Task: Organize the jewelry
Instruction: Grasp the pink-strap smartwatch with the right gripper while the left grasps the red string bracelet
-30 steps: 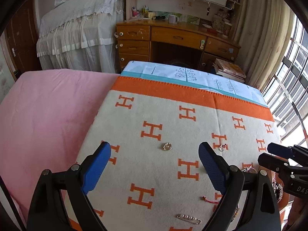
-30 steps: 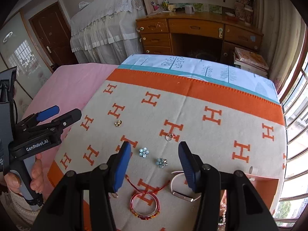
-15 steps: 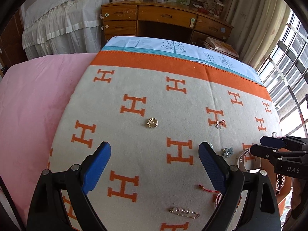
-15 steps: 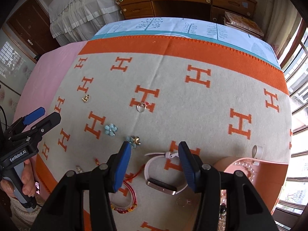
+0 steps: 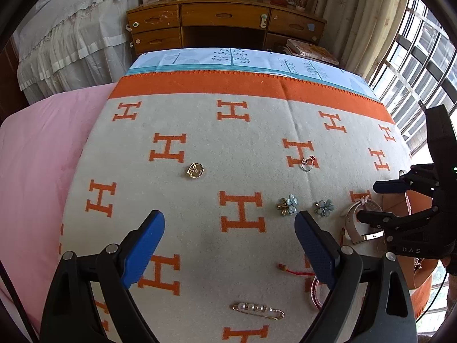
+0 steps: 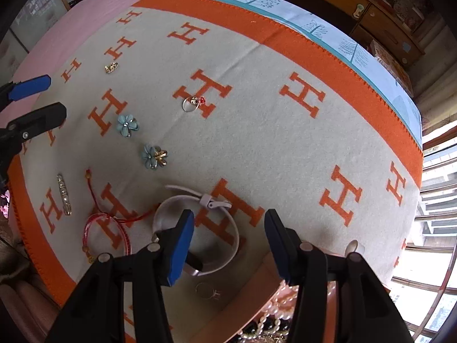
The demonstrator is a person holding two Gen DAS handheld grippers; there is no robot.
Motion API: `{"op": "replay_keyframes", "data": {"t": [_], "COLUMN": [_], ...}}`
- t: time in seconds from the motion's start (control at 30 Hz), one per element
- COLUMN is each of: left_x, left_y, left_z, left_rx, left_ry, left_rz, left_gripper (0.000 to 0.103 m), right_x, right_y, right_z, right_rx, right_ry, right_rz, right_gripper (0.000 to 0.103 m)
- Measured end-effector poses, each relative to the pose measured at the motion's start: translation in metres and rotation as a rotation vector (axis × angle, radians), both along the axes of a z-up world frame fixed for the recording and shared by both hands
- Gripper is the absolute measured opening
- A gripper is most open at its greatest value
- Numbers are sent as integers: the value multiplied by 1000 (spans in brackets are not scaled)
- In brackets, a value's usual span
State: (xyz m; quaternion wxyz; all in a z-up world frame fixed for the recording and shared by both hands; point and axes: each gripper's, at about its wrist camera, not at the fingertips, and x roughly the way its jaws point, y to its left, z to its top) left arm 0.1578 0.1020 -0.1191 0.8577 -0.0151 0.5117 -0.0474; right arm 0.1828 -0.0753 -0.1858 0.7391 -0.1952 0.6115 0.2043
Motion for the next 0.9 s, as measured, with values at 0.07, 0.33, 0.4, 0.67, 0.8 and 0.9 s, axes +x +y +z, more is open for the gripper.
{"op": "replay_keyframes", "data": {"t": [0.07,0.33,0.4,0.67,0.8,0.9], "left_x": [-1,-6,-8,-20,-34,-45], "left_y": [-4,-23,-29,-43,-53,-60], "left_z": [-1,-4,-5,-8,-14,-25], "left_rx": [7,31,46,36,6,1], "left_ry": [0,-10,-10,5,52,104], "left_rz": [-14,-115,-138,-204,-272,-304], "left_gripper": [91,91,91,87,81,66], "right_x": [2,6,5,-6,-16,-29], "right_y": [3,-9,-17,-43,-52,-60], "right_z": [-5,-2,4,36,50,62], "right_rx": [25,152,200,343,409,468], "right_ry": [15,-26,-31,-95,-126,-151], "right_rz": [8,-113,-172,-314,-358,-370], "right_gripper": [48,21,21,7,7,7]}}
